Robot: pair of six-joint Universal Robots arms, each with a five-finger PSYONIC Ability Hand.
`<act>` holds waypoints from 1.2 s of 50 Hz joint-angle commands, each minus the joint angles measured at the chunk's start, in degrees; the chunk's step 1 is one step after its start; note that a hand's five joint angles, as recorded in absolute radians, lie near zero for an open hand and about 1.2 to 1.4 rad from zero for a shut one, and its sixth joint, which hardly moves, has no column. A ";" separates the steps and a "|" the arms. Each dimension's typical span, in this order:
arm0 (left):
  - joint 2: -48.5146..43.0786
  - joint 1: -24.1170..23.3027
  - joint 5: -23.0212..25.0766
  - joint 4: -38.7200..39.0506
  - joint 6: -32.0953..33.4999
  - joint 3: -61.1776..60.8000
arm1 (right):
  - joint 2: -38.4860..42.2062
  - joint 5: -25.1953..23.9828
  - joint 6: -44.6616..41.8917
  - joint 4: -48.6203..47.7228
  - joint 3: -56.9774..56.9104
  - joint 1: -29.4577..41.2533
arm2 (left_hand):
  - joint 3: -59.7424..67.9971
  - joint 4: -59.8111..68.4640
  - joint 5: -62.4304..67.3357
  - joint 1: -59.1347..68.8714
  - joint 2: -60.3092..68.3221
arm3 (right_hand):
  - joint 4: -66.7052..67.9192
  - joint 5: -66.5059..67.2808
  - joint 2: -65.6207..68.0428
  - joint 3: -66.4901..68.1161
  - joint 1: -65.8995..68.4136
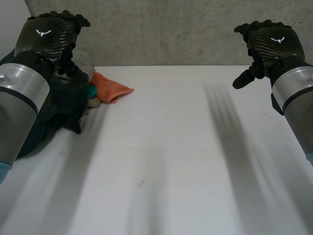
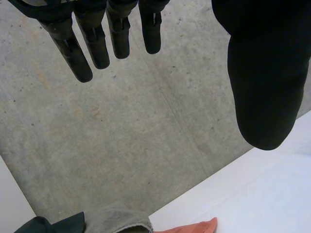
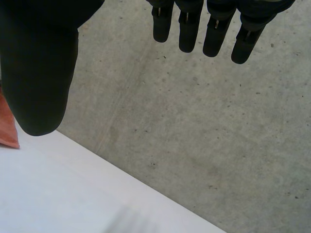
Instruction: Fold the laundry.
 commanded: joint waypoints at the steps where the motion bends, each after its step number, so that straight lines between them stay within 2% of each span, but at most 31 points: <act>1: 0.22 -0.07 -0.34 0.11 -0.01 0.16 | -0.43 0.01 0.10 -0.08 0.15 -0.01 | -5.84 -5.96 -5.75 -5.72 -5.85 | -5.82 -5.51 -4.95 -5.36 -4.94; 16: -1.71 1.07 -0.25 0.90 1.83 1.82 | -0.78 0.01 -0.07 -0.08 0.41 -0.01 | -5.84 -5.96 -5.75 -5.72 -5.85 | -5.82 -5.51 -4.95 -5.36 -4.94; 19: -7.85 4.58 -0.60 1.43 5.86 4.55 | -0.87 0.01 -0.16 -0.08 0.41 -0.01 | -5.84 -5.96 -5.75 -5.72 -5.85 | -5.82 -5.51 -4.95 -5.36 -4.94; 23: -15.85 11.17 -0.34 2.56 14.83 7.80 | -1.40 -0.34 -0.25 -0.08 0.41 -0.09 | -5.84 -5.96 -5.75 -5.72 -5.85 | -5.82 -5.51 -4.95 -5.36 -4.94; 25: -19.98 13.72 -0.34 5.63 17.82 10.00 | -1.48 -0.52 -0.25 -0.08 0.32 -0.09 | -5.84 -5.96 -5.75 -5.72 -5.85 | -5.82 -5.51 -4.95 -5.36 -4.94; 30: -31.39 18.47 -0.43 14.32 20.73 14.82 | -1.49 -0.78 -0.25 0.80 -0.03 0.17 | -5.84 -5.96 -5.75 -5.72 -5.85 | -5.82 -5.51 -4.95 -5.36 -4.94; 33: -36.41 19.79 -0.60 18.37 21.34 17.90 | -1.22 -1.22 -0.60 0.89 0.32 0.26 | -5.84 -5.96 -5.75 -5.72 -5.85 | -5.82 -5.51 -4.95 -5.36 -4.94; 39: -43.54 22.34 -0.43 20.76 24.15 22.30 | -0.96 -4.38 -4.37 1.67 2.25 0.17 | -5.29 -5.41 -5.20 -5.18 -5.30 | -5.82 -5.51 -4.95 -5.36 -4.94; 41: -46.35 22.87 -0.34 21.20 26.52 24.59 | -0.87 -4.74 -5.25 1.77 2.70 0.17 | -1.95 -2.06 -1.85 -1.83 -1.95 | -5.82 -5.51 -4.95 -5.36 -4.94; 43: -47.85 22.96 -0.25 21.73 28.45 25.99 | -0.70 -4.82 -6.31 1.85 3.31 0.17 | 7.10 6.98 7.20 7.22 7.09 | -5.82 -5.51 -4.95 -5.36 -4.94; 47: -48.65 23.05 -0.16 22.69 31.89 27.32 | -0.43 -5.00 -6.66 1.85 4.45 -0.27 | 61.68 61.56 61.78 61.80 61.67 | -5.82 -5.51 -4.95 -5.36 -4.94; 48: -48.30 22.78 -0.42 23.48 32.24 27.23 | -0.43 -5.00 -6.66 1.77 4.72 -0.44 | 64.13 64.02 64.23 64.25 64.13 | -5.82 -5.51 -4.95 -5.36 -4.94; 51: -45.67 22.08 -0.78 24.71 31.19 26.62 | -0.43 -5.09 -6.66 1.77 5.24 -0.80 | 64.16 64.04 64.25 64.28 64.15 | -5.82 -5.51 -4.95 -5.36 -4.94; 55: -37.07 19.63 -0.69 26.03 24.97 23.11 | -0.95 -5.18 -6.66 1.68 5.68 -0.97 | 64.16 64.04 64.25 64.28 64.15 | -5.82 -5.51 -4.95 -5.36 -4.94; 59: -28.36 14.79 -0.95 26.04 14.34 21.08 | -1.13 -5.18 -6.66 1.77 5.77 -0.97 | 64.16 64.04 64.25 64.28 64.15 | -5.82 -5.51 -4.95 -5.36 -4.94; 60: -25.30 12.61 -0.60 25.60 9.53 20.64 | -1.22 -5.18 -6.66 1.77 5.69 -0.97 | 64.16 64.04 64.25 64.28 64.15 | -5.82 -5.51 -4.95 -5.36 -4.94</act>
